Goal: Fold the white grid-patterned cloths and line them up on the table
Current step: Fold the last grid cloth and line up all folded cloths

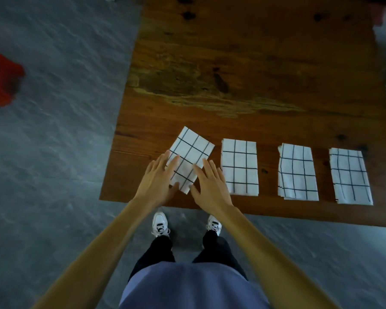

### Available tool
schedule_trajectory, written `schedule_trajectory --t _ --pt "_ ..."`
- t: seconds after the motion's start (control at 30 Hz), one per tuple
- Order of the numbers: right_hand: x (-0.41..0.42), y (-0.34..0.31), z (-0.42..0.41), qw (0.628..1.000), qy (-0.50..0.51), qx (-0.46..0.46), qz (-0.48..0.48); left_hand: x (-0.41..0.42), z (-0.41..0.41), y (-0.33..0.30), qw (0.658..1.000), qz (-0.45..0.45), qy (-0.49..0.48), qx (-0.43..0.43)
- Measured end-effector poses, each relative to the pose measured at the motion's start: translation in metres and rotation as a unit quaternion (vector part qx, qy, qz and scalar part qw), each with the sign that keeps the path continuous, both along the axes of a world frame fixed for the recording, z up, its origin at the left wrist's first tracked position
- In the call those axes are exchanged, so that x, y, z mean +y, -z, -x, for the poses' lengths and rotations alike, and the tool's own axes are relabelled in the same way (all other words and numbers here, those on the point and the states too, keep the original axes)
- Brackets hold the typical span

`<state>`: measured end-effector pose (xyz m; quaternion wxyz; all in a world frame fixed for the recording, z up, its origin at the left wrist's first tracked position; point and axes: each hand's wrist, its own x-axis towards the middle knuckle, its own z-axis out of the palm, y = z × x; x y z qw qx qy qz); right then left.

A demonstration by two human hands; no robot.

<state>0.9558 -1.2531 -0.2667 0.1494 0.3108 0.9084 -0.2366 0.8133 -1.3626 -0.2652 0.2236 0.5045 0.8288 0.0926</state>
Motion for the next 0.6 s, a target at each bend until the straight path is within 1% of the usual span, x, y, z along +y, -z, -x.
schedule_trajectory --t 0.13,0.3,0.47,0.6 --pt "-0.019 -0.002 0.022 1.000 0.023 -0.013 0.010 -0.010 0.029 0.004 0.998 0.029 0.060 -0.007" --pt "-0.035 0.001 0.041 0.997 0.045 -0.059 0.019 -0.015 0.048 0.010 0.990 0.062 0.124 0.003" --pt "-0.030 0.009 0.047 0.996 0.046 -0.075 0.013 -0.008 0.053 0.018 0.986 0.062 0.156 0.003" --pt "-0.027 0.011 0.048 0.997 0.032 -0.070 0.003 -0.009 0.053 0.018 0.983 0.076 0.169 0.009"
